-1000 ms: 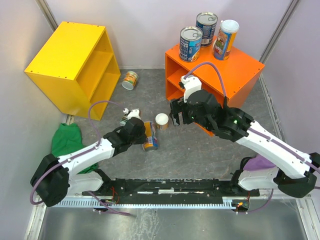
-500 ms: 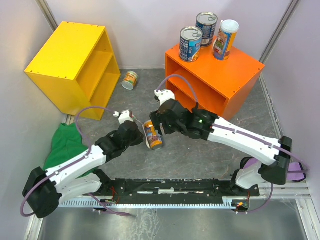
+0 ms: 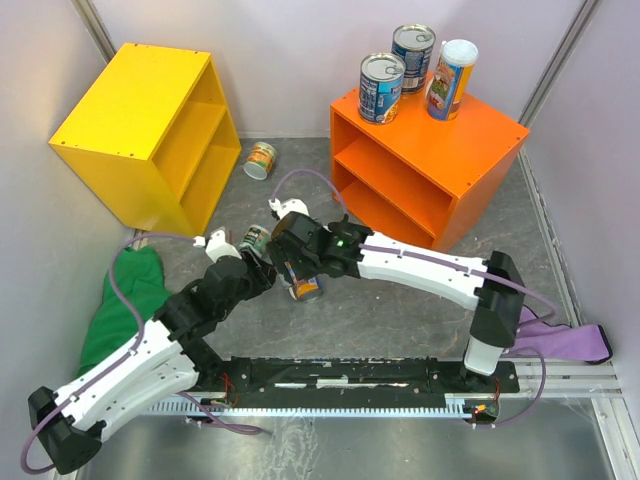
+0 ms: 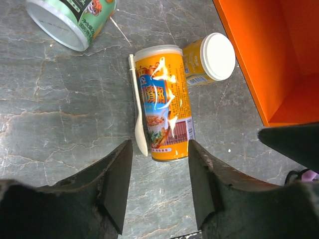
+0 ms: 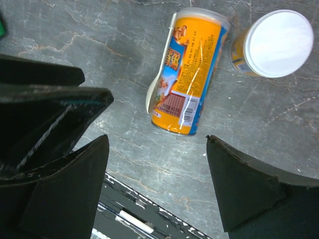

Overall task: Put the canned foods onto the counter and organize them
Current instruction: Move the canned food to the center of the board, then adjust the canned food at the center of the board.

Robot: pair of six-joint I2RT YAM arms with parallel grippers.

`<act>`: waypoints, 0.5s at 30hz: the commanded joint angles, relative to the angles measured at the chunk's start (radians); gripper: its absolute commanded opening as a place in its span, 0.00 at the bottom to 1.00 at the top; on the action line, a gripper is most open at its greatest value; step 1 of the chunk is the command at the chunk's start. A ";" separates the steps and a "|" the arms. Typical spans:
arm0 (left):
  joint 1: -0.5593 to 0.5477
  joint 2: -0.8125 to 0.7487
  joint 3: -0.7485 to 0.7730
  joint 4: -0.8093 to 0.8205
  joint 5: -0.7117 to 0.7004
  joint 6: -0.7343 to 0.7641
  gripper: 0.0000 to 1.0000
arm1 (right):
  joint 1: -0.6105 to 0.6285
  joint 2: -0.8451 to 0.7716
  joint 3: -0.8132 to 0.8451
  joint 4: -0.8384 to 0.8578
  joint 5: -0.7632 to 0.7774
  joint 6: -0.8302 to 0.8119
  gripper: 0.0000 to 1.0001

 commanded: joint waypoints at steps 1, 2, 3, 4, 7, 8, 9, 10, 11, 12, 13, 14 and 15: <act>-0.005 -0.065 -0.002 -0.044 -0.011 -0.050 0.58 | 0.004 0.062 0.088 0.027 0.012 0.039 0.86; -0.005 -0.075 -0.002 -0.050 -0.007 -0.050 0.60 | 0.004 0.082 0.102 0.025 0.017 0.042 0.86; -0.005 -0.084 0.001 -0.055 -0.003 -0.049 0.61 | 0.003 0.101 0.117 0.019 0.020 0.047 0.87; -0.005 -0.092 0.006 -0.062 0.000 -0.047 0.62 | 0.002 0.119 0.137 0.012 0.026 0.048 0.87; -0.005 -0.122 0.014 -0.082 0.006 -0.043 0.63 | 0.001 0.167 0.184 -0.010 0.051 0.046 0.87; -0.005 -0.132 0.016 -0.087 0.009 -0.041 0.63 | -0.001 0.182 0.195 -0.017 0.056 0.047 0.87; -0.005 -0.145 0.018 -0.095 0.011 -0.040 0.63 | -0.006 0.199 0.206 -0.020 0.057 0.047 0.87; -0.005 -0.156 0.020 -0.106 0.012 -0.041 0.63 | -0.009 0.211 0.215 -0.023 0.055 0.046 0.88; -0.005 -0.172 0.020 -0.114 0.013 -0.043 0.63 | -0.015 0.221 0.225 -0.027 0.053 0.048 0.88; -0.005 -0.186 0.020 -0.121 0.015 -0.044 0.63 | -0.024 0.232 0.231 -0.031 0.048 0.050 0.88; -0.005 -0.201 0.019 -0.126 0.017 -0.045 0.63 | -0.033 0.240 0.233 -0.032 0.044 0.053 0.88; -0.004 -0.219 0.016 -0.132 0.018 -0.048 0.63 | -0.040 0.245 0.234 -0.032 0.040 0.054 0.88; -0.005 -0.231 0.014 -0.137 0.018 -0.049 0.63 | -0.050 0.249 0.233 -0.031 0.034 0.056 0.88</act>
